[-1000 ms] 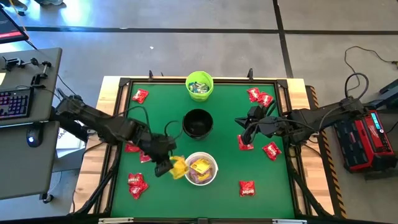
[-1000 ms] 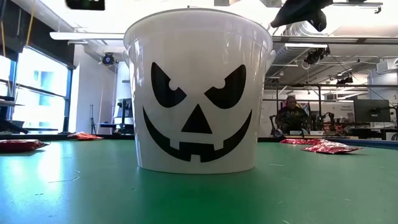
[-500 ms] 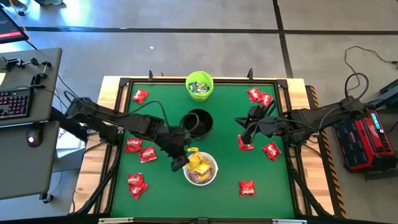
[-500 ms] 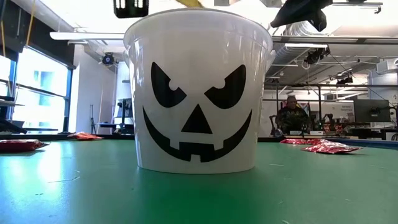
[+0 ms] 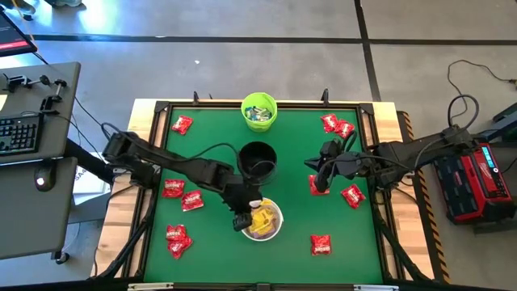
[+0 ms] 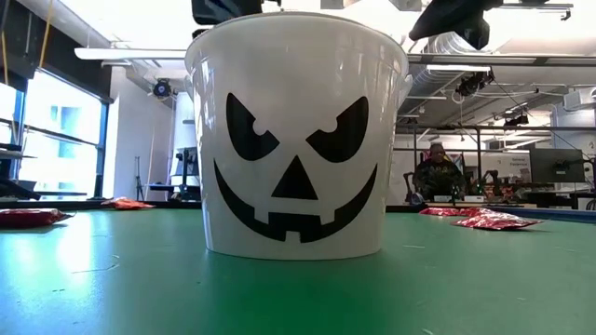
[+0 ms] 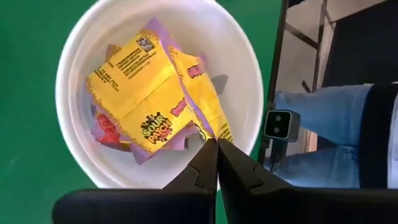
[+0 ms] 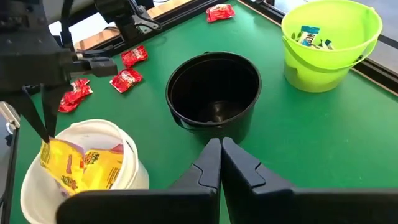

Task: Sort candy by brand, put in halloween buckets
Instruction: Put the yellow chocolate into the white bucket, then put the red chocolate into the black bucket

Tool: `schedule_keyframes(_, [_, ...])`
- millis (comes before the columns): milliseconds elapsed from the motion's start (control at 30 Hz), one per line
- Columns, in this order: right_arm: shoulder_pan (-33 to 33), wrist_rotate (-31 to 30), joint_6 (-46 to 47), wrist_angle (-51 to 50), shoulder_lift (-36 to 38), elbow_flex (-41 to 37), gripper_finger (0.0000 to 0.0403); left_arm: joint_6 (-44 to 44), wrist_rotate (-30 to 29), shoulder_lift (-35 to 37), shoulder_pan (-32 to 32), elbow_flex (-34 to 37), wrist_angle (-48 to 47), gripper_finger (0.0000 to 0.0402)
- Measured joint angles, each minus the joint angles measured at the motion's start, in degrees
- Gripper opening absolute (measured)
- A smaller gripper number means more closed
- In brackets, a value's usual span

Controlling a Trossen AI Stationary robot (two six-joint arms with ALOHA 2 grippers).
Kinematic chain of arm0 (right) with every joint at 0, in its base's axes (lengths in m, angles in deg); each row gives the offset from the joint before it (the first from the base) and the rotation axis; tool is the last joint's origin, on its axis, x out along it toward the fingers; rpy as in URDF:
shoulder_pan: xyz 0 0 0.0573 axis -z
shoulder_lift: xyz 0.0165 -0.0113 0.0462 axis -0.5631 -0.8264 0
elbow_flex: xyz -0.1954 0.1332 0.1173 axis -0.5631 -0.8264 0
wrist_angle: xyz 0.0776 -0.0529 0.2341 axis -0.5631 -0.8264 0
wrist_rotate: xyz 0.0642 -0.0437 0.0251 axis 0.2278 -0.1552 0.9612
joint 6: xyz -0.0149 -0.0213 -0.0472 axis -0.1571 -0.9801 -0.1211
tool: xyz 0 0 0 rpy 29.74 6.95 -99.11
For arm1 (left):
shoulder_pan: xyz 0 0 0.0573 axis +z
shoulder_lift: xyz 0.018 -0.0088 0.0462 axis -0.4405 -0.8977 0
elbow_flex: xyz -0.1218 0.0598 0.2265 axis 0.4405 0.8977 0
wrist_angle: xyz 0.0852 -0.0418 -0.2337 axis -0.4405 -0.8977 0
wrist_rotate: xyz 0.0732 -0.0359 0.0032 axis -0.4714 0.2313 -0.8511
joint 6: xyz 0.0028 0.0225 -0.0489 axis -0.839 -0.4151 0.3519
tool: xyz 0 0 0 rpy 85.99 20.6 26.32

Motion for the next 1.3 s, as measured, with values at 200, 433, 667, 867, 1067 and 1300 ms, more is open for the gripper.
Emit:
schedule_keyframes(200, [0.0, 0.2, 0.2, -0.9, 0.0, 0.0, 0.0013, -2.3, 0.3, -1.9, 0.4, 0.0, -0.2, 0.0016])
schedule_keyframes(433, [0.0, 2.2, 2.9, -3.0, 0.0, 0.0, 0.0097, -2.0, 0.1, -1.5, 0.6, 0.0, -0.5, 0.0066])
schedule_keyframes(667, [0.0, 6.7, 15.3, -14.5, 0.0, 0.0, 0.0173, 0.0, -7.3, 4.0, 0.6, 0.0, -2.6, 0.0088])
schedule_keyframes(867, [1.0, 6.0, 28.6, -26.8, -0.8, -1.1, 0.019, -2.6, -15.8, 7.9, -0.2, 0.0, -2.8, 0.0083])
schedule_keyframes(1067, [3.9, 11.2, 39.1, -21.0, -2.0, -10.7, 0.019, -7.8, -17.5, 8.3, -1.0, 0.0, -2.2, 0.0055])
schedule_keyframes(1300, [7.1, 14.6, 42.0, -12.6, -6.5, -16.9, 0.019, -10.0, -11.7, 9.5, -0.8, 4.7, 8.5, 0.0026])
